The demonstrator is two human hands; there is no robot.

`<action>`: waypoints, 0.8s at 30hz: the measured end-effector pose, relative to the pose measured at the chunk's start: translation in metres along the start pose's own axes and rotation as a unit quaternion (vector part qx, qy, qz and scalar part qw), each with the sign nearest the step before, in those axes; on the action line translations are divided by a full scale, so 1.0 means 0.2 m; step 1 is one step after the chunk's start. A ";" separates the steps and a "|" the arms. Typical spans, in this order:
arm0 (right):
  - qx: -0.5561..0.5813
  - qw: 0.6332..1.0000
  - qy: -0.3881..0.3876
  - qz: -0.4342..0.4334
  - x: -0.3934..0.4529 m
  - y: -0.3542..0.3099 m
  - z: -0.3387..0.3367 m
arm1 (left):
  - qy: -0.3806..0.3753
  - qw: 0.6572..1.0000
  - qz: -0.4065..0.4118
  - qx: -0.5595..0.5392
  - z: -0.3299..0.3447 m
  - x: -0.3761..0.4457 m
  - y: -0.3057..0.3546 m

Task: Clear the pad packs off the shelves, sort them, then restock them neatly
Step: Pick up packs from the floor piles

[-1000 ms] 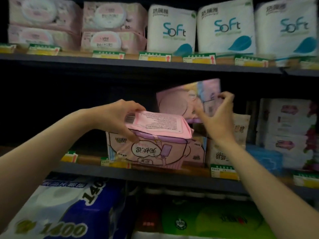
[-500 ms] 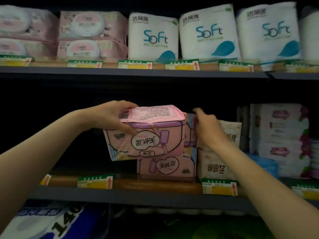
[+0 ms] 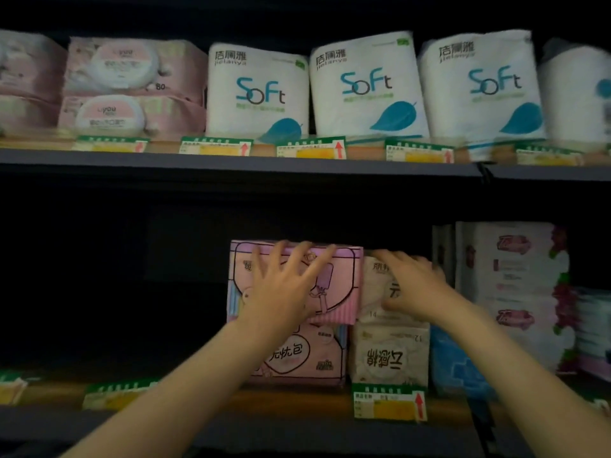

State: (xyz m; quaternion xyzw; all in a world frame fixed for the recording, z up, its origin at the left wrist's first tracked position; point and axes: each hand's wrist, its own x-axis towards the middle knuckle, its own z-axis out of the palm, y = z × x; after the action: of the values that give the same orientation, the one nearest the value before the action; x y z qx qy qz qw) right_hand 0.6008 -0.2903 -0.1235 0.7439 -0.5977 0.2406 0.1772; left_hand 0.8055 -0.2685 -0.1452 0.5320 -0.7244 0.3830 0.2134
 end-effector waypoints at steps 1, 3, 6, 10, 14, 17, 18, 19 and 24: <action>-0.018 1.000 0.016 -0.001 0.01 -0.01 0.01 | 0.023 1.000 -0.009 0.004 0.02 0.02 0.02; -0.049 0.998 0.038 -0.015 0.01 -0.02 0.00 | 0.031 0.999 -0.030 -0.007 0.05 0.07 0.02; -0.056 0.994 0.068 -0.058 0.01 -0.02 0.00 | -0.032 0.998 -0.051 -0.012 0.11 0.13 0.01; -0.058 0.991 0.090 -0.076 0.01 -0.02 0.03 | -0.029 0.998 -0.049 -0.019 0.11 0.14 0.00; -0.060 0.993 0.078 -0.069 0.02 -0.02 0.04 | -0.040 0.997 -0.061 0.004 0.02 0.20 -0.06; -0.054 0.995 0.060 -0.062 0.03 -0.02 0.03 | -0.067 0.996 -0.053 0.012 -0.09 0.27 -0.10; -0.048 0.996 0.047 -0.061 0.04 -0.02 0.02 | -0.088 0.995 -0.043 0.015 -0.12 0.27 -0.11; -0.039 0.997 0.032 -0.060 0.04 -0.01 0.00 | -0.114 0.993 -0.032 0.013 -0.15 0.28 -0.11; 0.116 0.989 0.075 -0.050 -0.02 0.00 -0.06 | -0.175 0.983 -0.044 -0.029 -0.26 0.25 -0.15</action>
State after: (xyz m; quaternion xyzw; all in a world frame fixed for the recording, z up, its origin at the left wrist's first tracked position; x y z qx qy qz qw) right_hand 0.5975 -0.2807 -0.1166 0.7684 -0.5127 0.3542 0.1457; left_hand 0.8113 -0.2621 -0.0664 0.6160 -0.7372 0.2526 0.1150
